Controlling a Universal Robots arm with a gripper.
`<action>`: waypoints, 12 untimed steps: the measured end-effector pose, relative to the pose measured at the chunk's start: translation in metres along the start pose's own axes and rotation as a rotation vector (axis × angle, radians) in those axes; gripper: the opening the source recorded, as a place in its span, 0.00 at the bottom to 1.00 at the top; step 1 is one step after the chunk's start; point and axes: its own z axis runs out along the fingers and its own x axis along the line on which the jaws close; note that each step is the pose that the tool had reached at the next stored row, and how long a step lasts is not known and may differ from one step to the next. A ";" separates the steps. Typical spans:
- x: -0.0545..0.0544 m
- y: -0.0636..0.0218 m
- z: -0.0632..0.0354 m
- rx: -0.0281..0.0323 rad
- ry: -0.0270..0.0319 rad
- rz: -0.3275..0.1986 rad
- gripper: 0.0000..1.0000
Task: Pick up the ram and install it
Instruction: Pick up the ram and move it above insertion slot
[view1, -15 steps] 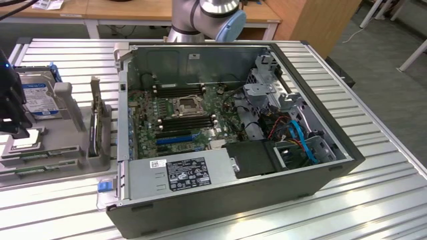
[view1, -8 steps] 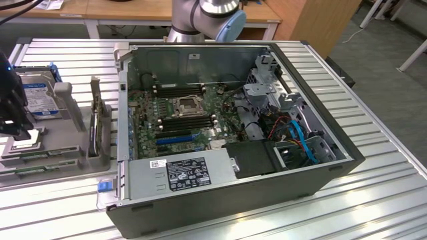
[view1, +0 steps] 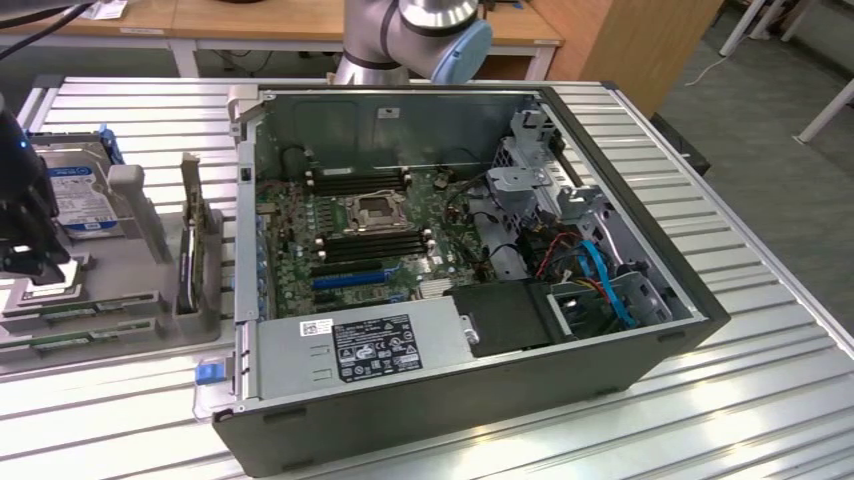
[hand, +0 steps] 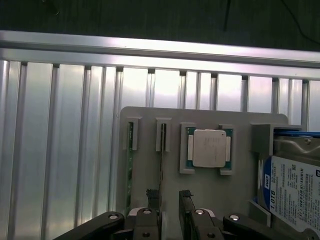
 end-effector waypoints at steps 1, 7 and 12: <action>0.000 0.0000 0.0008 0.0000 0.0000 0.000 0.30; 0.000 -0.0002 0.0055 0.0000 0.0000 0.000 0.30; 0.000 -0.0004 0.0094 -0.0001 0.0000 0.000 0.30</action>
